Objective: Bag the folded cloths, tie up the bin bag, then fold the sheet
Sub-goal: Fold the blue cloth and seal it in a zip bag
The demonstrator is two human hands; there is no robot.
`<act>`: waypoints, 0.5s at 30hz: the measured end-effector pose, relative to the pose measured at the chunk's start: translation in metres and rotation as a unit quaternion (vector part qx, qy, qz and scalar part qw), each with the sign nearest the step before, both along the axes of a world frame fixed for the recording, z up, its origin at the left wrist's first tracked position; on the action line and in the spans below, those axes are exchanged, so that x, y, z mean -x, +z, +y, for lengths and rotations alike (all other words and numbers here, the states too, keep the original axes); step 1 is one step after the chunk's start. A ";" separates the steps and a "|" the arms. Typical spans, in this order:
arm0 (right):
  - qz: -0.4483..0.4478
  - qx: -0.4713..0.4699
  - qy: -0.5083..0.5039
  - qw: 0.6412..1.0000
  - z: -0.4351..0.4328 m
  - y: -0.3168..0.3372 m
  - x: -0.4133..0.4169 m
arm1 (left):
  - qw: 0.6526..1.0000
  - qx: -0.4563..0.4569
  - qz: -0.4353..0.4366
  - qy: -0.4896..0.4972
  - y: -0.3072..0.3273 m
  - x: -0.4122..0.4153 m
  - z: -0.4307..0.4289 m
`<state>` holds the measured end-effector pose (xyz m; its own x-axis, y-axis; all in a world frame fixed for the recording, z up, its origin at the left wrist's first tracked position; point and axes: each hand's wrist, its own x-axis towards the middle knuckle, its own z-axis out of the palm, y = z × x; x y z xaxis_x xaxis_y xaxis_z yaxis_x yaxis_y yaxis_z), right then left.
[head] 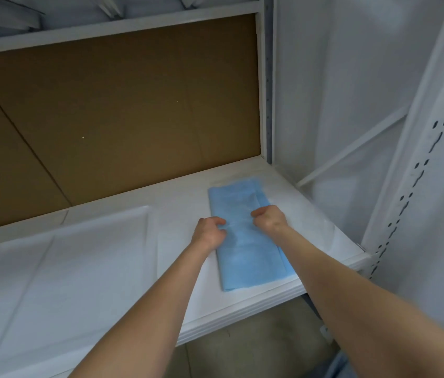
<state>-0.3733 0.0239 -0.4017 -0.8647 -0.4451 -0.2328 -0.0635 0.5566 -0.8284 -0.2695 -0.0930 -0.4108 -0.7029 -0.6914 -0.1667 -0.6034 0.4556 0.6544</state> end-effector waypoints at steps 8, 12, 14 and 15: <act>0.074 -0.067 -0.039 0.994 0.013 -0.002 0.010 | 1.000 0.027 -0.010 0.012 -0.001 0.010 0.001; 0.087 -0.079 -0.027 0.993 0.017 -0.003 0.013 | 0.999 0.024 -0.023 0.011 -0.003 0.011 0.004; 0.095 -0.084 -0.025 0.992 0.018 0.000 0.014 | 0.999 0.026 -0.029 0.009 -0.003 0.011 0.005; 0.094 -0.086 -0.022 0.992 0.018 0.000 0.015 | 0.999 0.025 -0.029 0.009 -0.003 0.011 0.006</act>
